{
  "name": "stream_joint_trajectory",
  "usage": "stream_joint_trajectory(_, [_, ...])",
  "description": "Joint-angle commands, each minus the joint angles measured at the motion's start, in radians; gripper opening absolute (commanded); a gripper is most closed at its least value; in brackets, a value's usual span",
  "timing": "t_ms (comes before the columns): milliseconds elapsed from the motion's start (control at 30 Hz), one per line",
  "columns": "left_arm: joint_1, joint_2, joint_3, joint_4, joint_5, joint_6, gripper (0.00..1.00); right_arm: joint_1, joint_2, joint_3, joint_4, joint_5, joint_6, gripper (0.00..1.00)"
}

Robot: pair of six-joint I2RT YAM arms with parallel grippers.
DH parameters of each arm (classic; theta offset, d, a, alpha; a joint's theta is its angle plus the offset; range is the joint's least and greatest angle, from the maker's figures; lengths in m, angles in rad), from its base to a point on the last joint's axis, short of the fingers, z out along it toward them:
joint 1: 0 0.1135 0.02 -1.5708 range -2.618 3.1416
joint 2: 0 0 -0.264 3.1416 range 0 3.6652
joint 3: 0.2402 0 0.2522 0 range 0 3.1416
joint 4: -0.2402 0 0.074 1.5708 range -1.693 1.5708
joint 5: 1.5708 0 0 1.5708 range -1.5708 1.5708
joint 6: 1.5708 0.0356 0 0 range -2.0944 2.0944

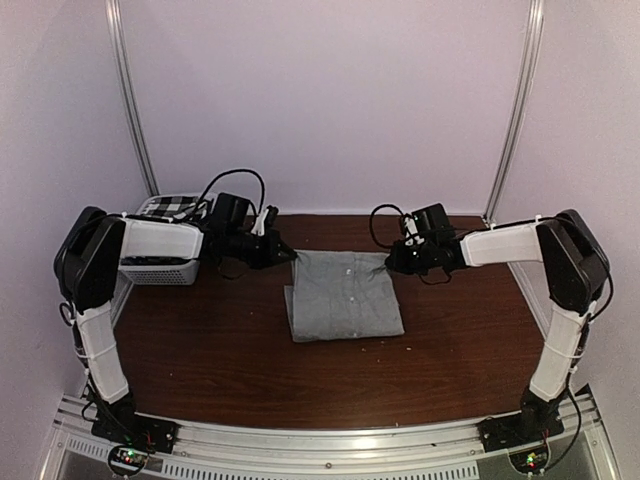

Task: Fold and stack the long sleeve shirts
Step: Fold the 2/3-rectangle-folded shirt at the center of the board.

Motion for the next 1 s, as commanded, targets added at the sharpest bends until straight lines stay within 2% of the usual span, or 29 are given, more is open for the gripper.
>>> stream_joint_trajectory(0, [0.008,-0.025,-0.044,0.003,-0.126,0.037,0.00,-0.003,-0.030,0.007,-0.014,0.032,0.006,0.00])
stream_joint_trajectory(67, [0.009,-0.021,-0.061,-0.003,-0.149,0.035,0.00,-0.002,-0.011,0.022,-0.015,0.023,0.011,0.00])
stream_joint_trajectory(200, [0.017,0.000,-0.078,-0.023,-0.238,0.030,0.00,-0.001,0.003,0.033,-0.010,0.025,0.018,0.25])
stream_joint_trajectory(367, [0.035,0.064,-0.057,-0.048,-0.264,0.032,0.00,0.038,-0.036,0.036,-0.048,0.076,-0.006,0.40])
stream_joint_trajectory(600, [0.042,0.113,0.049,-0.134,-0.288,0.075,0.23,0.204,-0.063,0.045,-0.094,0.175,-0.027,0.43])
stream_joint_trajectory(633, [0.042,0.104,0.063,-0.162,-0.310,0.084,0.30,0.227,-0.058,0.045,-0.096,0.181,-0.029,0.43])
stream_joint_trajectory(767, [0.035,0.017,0.076,-0.251,-0.401,0.113,0.42,0.299,-0.029,0.051,-0.117,0.226,-0.034,0.43])
stream_joint_trajectory(867, [-0.012,-0.056,0.072,-0.307,-0.455,0.134,0.45,0.348,-0.013,0.053,-0.130,0.259,-0.039,0.43])
stream_joint_trajectory(967, [-0.064,-0.100,0.052,-0.321,-0.425,0.120,0.45,0.387,0.002,0.060,-0.157,0.305,-0.037,0.44])
